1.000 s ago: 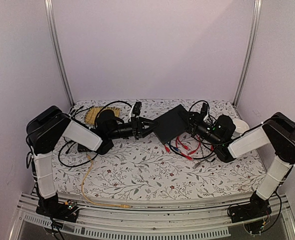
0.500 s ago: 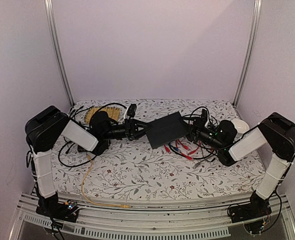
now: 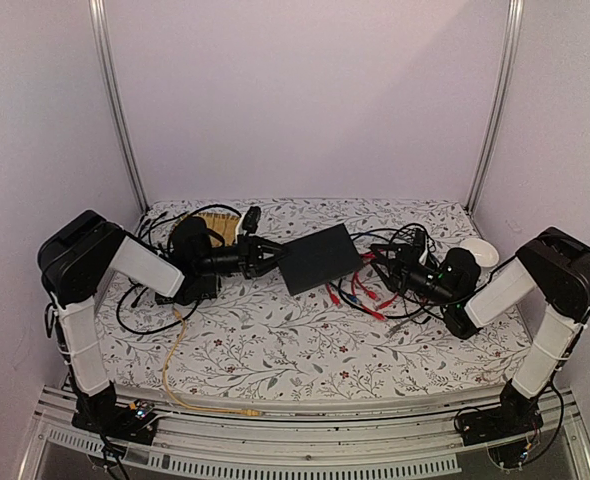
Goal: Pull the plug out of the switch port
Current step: Place the switch port at the center of the board.
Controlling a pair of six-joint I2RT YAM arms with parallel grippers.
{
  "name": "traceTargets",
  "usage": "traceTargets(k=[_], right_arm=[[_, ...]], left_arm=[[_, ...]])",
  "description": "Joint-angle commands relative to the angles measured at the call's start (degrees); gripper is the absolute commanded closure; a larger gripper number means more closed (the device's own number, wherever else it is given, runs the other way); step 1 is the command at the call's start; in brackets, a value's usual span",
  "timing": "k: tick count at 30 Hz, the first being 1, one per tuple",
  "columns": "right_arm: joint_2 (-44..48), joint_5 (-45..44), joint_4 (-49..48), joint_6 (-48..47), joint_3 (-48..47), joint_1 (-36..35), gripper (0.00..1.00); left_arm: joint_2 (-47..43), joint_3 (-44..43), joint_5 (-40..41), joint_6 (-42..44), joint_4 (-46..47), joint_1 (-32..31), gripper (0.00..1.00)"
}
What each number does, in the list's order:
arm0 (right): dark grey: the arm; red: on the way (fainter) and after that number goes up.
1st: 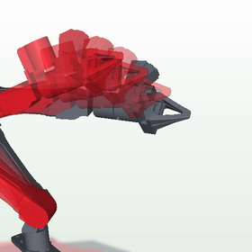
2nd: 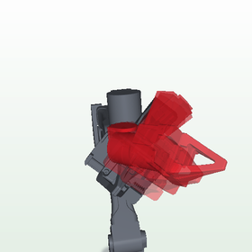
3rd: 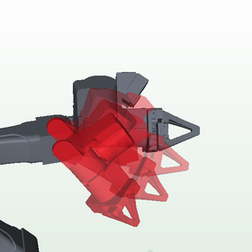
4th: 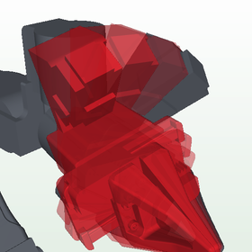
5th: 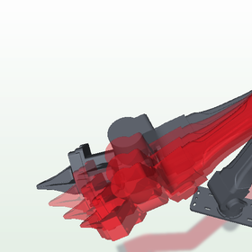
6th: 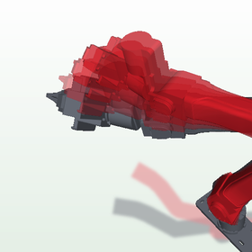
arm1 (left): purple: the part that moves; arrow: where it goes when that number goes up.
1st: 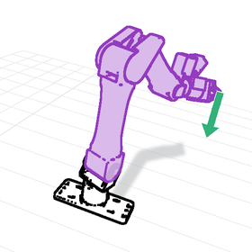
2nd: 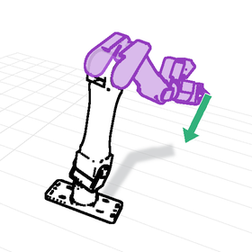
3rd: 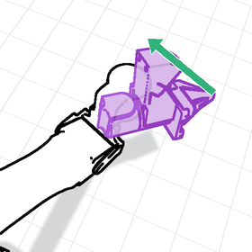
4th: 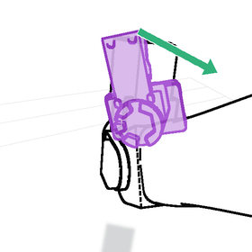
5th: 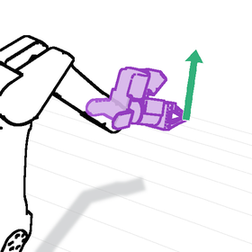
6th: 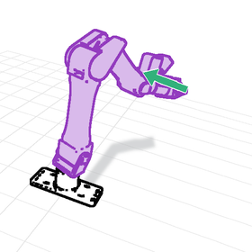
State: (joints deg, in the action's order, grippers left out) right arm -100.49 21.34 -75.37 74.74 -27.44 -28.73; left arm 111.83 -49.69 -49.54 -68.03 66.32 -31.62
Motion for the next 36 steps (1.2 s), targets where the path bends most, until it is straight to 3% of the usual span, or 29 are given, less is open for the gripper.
traceTargets(k=[1, 17, 36], right_arm=[[2.5, -1.3, 1.5, -2.2, 1.3, 0.9, 0.47], [6.8, -1.7, 10.2, -7.4, -0.3, 3.0, 0.46], [6.4, 0.0, 10.4, -6.7, -1.5, 3.8, 0.46]], left_arm=[[-3.9, -0.1, -2.7, 4.7, -2.8, 1.6, 0.99], [-3.7, -4.5, -5.3, 22.6, -35.0, 4.1, 1.0], [-1.1, -10.7, -6.6, 28.3, -55.9, 7.9, 1.0]])
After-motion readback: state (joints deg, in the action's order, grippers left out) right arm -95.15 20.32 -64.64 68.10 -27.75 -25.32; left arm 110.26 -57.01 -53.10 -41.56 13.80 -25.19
